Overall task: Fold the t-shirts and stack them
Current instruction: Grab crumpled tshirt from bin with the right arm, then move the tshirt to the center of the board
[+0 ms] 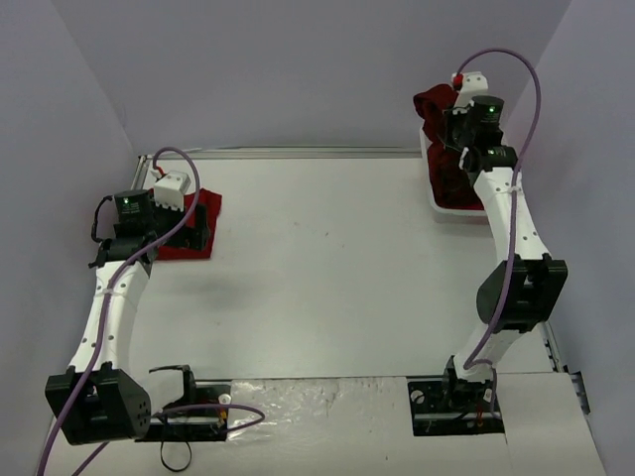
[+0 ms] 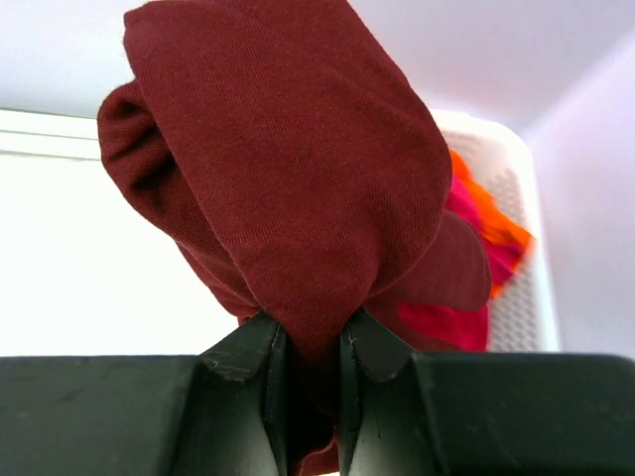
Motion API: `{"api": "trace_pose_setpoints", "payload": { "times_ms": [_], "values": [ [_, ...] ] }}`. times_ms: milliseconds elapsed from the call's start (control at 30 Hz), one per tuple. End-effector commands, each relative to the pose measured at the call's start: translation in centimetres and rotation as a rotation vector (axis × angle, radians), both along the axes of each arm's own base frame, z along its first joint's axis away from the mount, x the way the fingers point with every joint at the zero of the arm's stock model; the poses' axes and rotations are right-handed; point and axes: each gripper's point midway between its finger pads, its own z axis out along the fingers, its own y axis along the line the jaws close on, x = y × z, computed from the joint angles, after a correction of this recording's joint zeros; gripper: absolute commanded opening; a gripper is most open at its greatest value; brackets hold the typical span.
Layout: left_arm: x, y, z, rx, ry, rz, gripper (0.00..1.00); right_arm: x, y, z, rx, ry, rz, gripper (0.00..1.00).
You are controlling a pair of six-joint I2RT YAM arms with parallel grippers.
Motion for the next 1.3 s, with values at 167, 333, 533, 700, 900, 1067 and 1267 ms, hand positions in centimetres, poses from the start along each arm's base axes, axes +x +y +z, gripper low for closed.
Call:
{"api": "trace_pose_setpoints", "payload": {
  "times_ms": [167,333,533,700,900,1067,1267],
  "values": [
    [0.1,0.2,1.7,-0.008,-0.045,0.007,0.94,-5.1,8.1,16.1,-0.022,-0.351,0.167,0.00],
    [0.2,0.2,1.5,-0.011,-0.039,0.009,0.94,-6.5,10.9,16.9,-0.011,-0.355,0.282,0.00],
    [0.3,0.4,1.6,-0.015,-0.039,0.018,0.94,-9.4,17.5,13.8,0.033,-0.251,0.623,0.00],
    [0.3,0.4,1.6,-0.016,-0.040,0.022,0.94,-13.2,22.4,9.9,0.052,-0.131,0.844,0.00],
    [0.4,0.3,1.5,-0.024,-0.035,0.017,0.94,-15.9,25.0,2.1,0.013,0.052,0.937,0.00],
    [0.5,0.3,1.4,-0.028,-0.030,0.017,0.94,-20.1,27.8,-5.9,-0.032,0.266,1.107,0.21],
    [0.4,0.4,1.4,-0.025,-0.032,0.018,0.94,-24.5,28.9,-12.2,-0.142,0.487,1.222,1.00]
  ]
}}
